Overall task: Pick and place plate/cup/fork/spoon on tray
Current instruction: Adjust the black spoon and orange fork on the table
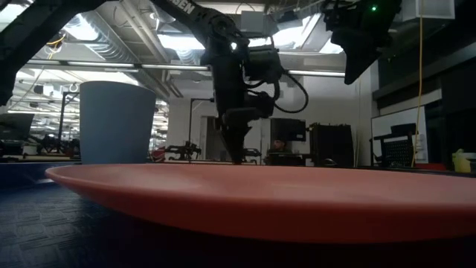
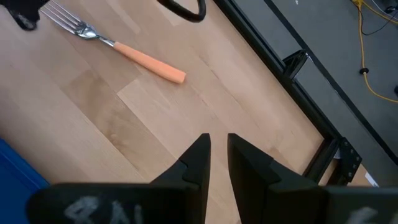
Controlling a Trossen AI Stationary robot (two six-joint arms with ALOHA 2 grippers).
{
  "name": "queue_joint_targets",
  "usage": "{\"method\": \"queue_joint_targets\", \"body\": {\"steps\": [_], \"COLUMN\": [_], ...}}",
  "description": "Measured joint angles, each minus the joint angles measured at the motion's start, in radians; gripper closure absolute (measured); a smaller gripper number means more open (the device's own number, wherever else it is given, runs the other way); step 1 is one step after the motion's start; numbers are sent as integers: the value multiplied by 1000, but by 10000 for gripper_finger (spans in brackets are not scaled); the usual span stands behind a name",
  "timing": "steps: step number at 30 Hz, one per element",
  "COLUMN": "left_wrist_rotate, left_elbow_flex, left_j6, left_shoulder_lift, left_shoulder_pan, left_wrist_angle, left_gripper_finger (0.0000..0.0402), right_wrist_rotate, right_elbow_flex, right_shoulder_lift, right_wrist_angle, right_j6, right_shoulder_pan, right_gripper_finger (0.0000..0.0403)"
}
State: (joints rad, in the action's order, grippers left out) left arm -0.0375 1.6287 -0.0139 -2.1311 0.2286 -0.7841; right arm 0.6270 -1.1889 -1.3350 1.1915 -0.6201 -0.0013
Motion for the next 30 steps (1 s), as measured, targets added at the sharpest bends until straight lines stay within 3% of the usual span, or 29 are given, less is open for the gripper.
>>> {"method": "queue_joint_targets", "body": {"steps": [9, 18, 30], "left_wrist_rotate": [48, 8, -324], "left_elbow_flex": [-1, 0, -1], "left_j6": [-47, -53, -73], "left_shoulder_lift": [-49, -58, -58], "left_shoulder_pan": [10, 40, 85], "left_wrist_angle": [43, 79, 86], "left_gripper_finger": [401, 401, 401], "right_wrist_rotate": [0, 0, 0], "right_elbow_flex": [0, 0, 0], "right_shoulder_lift": [0, 0, 0], "right_wrist_angle": [8, 12, 13], "right_j6": [0, 1, -1], "right_shoulder_pan": [0, 0, 0], "right_gripper_finger": [343, 343, 343]}}
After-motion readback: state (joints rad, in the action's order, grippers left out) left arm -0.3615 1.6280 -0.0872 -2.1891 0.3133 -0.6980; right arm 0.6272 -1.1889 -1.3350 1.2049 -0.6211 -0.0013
